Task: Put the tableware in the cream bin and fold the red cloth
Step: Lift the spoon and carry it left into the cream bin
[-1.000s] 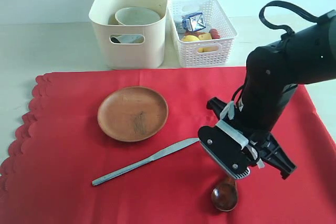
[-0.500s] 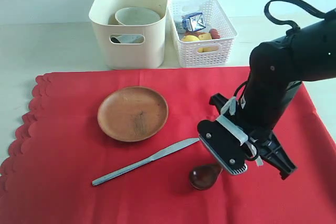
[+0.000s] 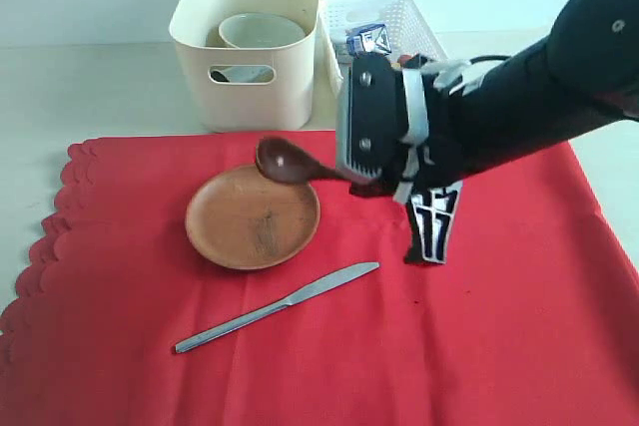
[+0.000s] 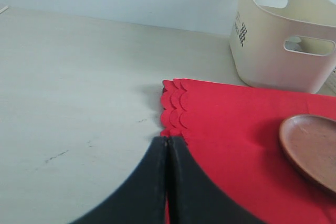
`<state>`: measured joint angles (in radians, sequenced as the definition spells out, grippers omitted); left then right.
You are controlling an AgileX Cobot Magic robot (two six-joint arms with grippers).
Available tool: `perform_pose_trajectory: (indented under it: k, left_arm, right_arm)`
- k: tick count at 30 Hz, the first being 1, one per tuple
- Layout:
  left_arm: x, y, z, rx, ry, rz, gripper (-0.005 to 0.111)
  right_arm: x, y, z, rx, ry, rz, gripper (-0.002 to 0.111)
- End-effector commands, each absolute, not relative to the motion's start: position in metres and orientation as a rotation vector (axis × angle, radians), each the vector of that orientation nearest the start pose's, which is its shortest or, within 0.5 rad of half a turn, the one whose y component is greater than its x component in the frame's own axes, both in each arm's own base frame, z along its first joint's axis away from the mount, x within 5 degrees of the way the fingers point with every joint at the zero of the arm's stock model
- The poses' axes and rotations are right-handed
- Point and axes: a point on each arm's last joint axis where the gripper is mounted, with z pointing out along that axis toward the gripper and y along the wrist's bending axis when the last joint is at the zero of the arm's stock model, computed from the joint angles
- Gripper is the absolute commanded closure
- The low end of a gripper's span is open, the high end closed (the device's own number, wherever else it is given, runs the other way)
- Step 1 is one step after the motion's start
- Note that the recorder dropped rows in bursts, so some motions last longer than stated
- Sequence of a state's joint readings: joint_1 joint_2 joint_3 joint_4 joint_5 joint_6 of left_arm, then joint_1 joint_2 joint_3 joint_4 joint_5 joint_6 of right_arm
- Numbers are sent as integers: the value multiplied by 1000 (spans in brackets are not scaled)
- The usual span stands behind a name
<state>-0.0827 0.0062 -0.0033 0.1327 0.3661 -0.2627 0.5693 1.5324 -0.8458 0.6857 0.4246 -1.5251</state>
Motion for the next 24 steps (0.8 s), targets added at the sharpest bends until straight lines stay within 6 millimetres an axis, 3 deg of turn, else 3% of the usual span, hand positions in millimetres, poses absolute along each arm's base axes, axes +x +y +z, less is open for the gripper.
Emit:
perform_pose_trajectory:
  k: [1, 7, 15, 20, 24]
  left_arm:
    - [53, 0, 181, -90, 1842, -117, 107]
    - [53, 0, 181, -90, 1842, -117, 107]
    - [53, 0, 181, -90, 1842, -117, 107]
    - [53, 0, 181, -90, 1842, -117, 107]
    - [53, 0, 181, -90, 1842, -117, 107]
  right_arm:
    - [250, 191, 241, -1406, 1822, 309, 108]
    - [266, 202, 274, -1103, 1854, 455, 108]
    - [281, 202, 299, -785, 1862, 506, 108]
    - [289, 199, 302, -694, 1866, 460, 108]
    - [299, 197, 292, -637, 1896, 386, 108]
